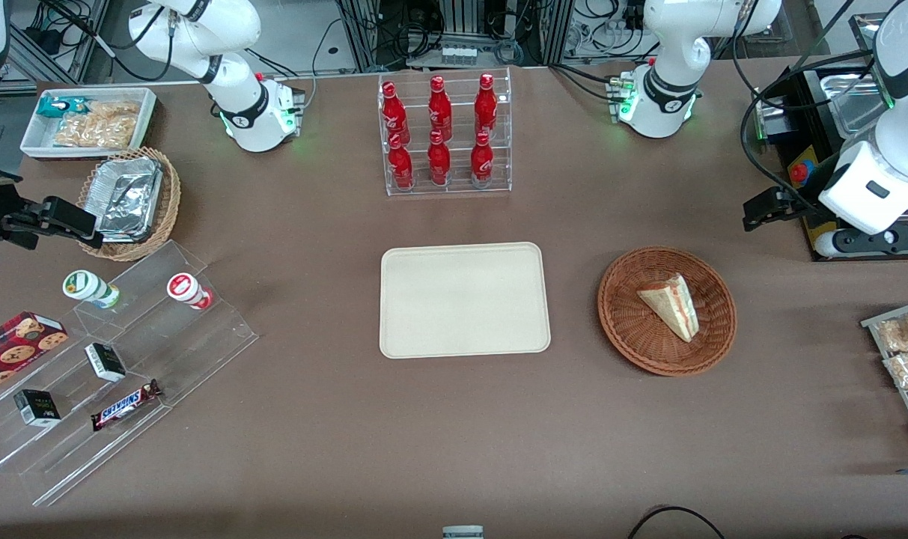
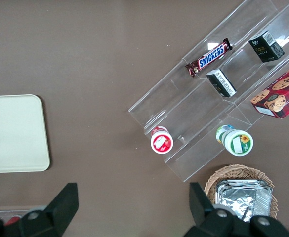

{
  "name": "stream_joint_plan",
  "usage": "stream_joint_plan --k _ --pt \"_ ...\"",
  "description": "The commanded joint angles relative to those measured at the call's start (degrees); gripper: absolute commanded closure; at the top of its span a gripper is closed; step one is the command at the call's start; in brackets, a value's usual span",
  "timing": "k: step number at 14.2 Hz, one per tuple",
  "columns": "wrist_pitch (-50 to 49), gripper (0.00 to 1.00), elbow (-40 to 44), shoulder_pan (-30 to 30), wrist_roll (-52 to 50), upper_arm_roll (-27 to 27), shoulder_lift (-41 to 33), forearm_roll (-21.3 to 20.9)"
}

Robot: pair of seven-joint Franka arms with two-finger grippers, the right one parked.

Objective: Place sandwich from basket to tray
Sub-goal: 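Move the left gripper over the wicker basket holding the sandwich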

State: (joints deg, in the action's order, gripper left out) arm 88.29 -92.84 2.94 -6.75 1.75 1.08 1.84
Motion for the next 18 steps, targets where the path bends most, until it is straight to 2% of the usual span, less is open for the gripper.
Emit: stream_joint_plan --k 1,5,10,15,18 --pt "0.74 0.0 -0.41 0.58 0.69 -0.26 -0.64 -0.43" --pt "0.48 0.0 -1.28 0.49 0.51 -0.26 -0.11 -0.52" --pt "1.88 0.0 -8.82 0.49 0.34 -0.35 -0.11 -0.52" --pt "15.92 0.0 -21.31 0.75 0.34 -0.17 -0.03 -0.61" --pt "28.39 0.0 -29.56 1.37 -0.28 -0.17 0.15 -0.52"
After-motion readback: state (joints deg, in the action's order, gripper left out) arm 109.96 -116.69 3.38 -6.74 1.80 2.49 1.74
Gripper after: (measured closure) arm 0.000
